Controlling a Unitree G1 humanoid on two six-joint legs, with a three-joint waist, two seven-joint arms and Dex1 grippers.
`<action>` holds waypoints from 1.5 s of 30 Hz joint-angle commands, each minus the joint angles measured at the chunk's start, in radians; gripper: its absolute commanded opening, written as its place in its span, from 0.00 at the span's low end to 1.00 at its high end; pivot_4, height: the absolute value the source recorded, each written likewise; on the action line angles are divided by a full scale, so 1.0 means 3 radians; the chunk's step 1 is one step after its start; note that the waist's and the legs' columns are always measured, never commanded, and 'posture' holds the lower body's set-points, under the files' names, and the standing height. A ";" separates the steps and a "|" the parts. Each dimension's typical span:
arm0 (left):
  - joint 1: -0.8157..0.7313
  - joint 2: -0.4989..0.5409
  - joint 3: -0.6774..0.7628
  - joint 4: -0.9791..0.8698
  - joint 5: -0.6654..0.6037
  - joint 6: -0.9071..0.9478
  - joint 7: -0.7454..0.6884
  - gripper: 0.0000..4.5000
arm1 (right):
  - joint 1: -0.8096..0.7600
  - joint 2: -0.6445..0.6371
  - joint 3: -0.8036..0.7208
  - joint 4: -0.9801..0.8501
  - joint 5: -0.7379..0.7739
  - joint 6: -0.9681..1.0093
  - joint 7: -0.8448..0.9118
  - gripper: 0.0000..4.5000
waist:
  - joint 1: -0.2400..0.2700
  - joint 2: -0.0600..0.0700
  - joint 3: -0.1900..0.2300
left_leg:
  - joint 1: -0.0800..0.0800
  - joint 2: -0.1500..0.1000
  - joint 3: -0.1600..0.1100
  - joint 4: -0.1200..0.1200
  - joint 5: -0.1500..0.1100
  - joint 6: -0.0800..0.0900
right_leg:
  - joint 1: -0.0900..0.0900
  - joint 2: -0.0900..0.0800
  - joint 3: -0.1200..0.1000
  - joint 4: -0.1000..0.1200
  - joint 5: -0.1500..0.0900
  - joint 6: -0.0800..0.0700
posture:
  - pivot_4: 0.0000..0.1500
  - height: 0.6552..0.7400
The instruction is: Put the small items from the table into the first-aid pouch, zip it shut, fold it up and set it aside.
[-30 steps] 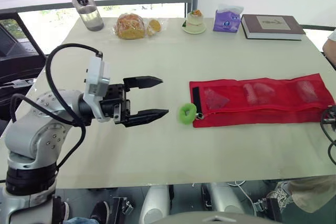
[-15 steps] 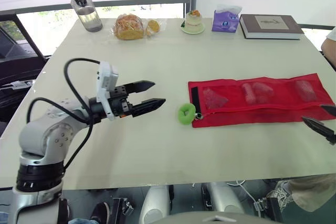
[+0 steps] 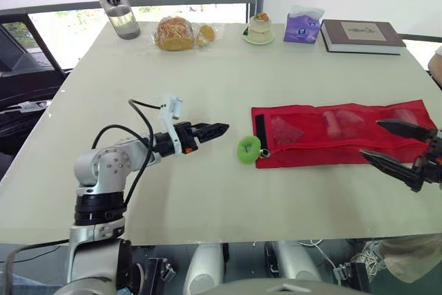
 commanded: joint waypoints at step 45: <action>-0.1555 -0.0869 0.0540 0.2876 0.0432 0.0732 -0.0203 0.03 | -0.0445 0.0162 0.0523 -0.0563 0.0309 -0.0133 -0.0431 1.00 | 0.0016 -0.0002 0.0000 | -0.0004 -0.0005 -0.0007 0.0010 0.0000 -0.0001 | 0.0004 -0.0001 -0.0009 0.0000 0.0002 0.0003 | 1.00 1.00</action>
